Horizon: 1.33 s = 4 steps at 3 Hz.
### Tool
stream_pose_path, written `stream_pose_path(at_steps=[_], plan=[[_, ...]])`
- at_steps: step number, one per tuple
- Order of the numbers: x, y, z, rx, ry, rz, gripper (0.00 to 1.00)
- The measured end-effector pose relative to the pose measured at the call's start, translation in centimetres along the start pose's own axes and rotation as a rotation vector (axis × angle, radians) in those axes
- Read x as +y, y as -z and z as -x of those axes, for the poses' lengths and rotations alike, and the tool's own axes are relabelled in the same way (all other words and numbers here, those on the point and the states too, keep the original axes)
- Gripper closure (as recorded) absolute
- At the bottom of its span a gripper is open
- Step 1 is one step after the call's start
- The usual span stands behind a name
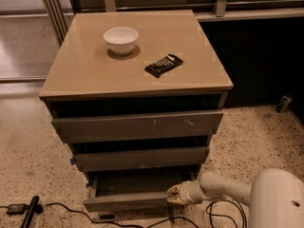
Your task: Open bottom drawer
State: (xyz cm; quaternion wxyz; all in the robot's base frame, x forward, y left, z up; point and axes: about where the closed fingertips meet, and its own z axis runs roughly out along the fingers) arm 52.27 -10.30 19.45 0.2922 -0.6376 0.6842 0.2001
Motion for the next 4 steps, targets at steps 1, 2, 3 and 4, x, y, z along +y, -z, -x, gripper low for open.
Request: stream_pose_path(at_steps=[1, 2, 3, 4], plan=[[0.1, -0.1, 0.1, -0.001, 0.002, -0.002, 1.00], [1.3, 0.3, -0.1, -0.001, -0.006, -0.007, 1.00], [2.5, 1.0, -1.0, 0.011, -0.030, 0.003, 1.00], [2.5, 1.1, -0.9, 0.011, -0.030, 0.003, 0.86]])
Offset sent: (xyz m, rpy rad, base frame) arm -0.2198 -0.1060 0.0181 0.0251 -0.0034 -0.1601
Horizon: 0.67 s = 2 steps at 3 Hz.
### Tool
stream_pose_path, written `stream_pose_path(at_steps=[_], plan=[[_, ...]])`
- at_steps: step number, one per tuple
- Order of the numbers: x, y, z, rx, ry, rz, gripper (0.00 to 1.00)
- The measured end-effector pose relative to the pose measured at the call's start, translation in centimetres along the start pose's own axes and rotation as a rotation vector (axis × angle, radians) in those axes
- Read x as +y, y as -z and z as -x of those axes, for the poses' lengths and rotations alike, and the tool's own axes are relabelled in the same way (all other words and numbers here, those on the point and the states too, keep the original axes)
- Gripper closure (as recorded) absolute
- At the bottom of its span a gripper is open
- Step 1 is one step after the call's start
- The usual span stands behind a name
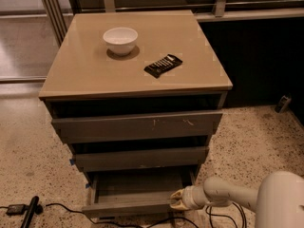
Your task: Open bottom drawer
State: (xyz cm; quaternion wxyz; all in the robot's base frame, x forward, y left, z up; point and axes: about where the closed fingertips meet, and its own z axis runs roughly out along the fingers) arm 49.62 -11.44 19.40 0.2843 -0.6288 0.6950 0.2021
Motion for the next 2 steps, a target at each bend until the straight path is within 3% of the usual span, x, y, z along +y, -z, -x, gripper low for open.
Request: stream_pose_path(at_steps=[2], plan=[[0.00, -0.01, 0.00, 0.000, 0.000, 0.000, 0.40]])
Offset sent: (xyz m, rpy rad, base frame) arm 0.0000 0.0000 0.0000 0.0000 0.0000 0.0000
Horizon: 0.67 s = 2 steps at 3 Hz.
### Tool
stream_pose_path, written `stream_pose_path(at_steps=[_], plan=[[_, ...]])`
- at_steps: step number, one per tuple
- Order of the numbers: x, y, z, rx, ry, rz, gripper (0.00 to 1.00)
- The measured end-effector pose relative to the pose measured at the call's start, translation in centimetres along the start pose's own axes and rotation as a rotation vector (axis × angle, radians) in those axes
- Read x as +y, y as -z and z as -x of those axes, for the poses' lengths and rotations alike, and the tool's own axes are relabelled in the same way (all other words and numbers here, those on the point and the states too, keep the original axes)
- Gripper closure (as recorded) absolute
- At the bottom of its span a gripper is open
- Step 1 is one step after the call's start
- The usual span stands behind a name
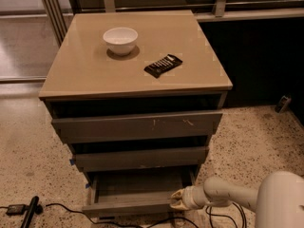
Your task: Open bottom drawer
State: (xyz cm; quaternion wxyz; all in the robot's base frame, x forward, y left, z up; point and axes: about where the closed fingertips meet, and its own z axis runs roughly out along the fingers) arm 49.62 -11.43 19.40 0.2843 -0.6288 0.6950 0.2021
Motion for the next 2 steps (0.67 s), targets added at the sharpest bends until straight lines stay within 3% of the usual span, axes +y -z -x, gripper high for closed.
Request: stream_pose_path(at_steps=[1, 2], plan=[[0.00, 0.00, 0.00, 0.000, 0.000, 0.000, 0.17], [0.01, -0.01, 0.00, 0.000, 0.000, 0.000, 0.07]])
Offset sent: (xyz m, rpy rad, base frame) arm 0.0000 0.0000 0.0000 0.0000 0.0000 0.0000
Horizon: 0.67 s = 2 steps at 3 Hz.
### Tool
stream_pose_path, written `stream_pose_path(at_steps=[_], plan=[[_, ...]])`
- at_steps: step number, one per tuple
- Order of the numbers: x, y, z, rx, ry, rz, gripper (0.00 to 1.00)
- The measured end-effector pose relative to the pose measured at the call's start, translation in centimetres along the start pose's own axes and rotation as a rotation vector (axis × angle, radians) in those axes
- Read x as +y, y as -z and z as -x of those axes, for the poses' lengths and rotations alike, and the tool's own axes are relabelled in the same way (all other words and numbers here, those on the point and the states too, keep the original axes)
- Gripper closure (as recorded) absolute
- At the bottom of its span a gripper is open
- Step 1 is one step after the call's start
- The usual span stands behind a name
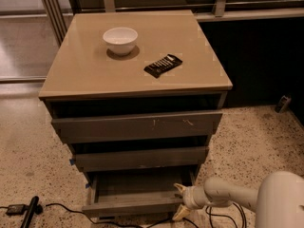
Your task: Open bottom drawer
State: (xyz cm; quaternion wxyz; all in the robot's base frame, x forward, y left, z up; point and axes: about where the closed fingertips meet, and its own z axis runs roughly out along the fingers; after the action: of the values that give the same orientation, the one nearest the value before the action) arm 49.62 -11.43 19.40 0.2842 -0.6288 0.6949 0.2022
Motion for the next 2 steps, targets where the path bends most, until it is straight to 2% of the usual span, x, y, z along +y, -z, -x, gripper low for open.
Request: stream_pose_path(at_steps=[1, 2], plan=[[0.00, 0.00, 0.00, 0.000, 0.000, 0.000, 0.37], [0.01, 0.00, 0.00, 0.000, 0.000, 0.000, 0.60]])
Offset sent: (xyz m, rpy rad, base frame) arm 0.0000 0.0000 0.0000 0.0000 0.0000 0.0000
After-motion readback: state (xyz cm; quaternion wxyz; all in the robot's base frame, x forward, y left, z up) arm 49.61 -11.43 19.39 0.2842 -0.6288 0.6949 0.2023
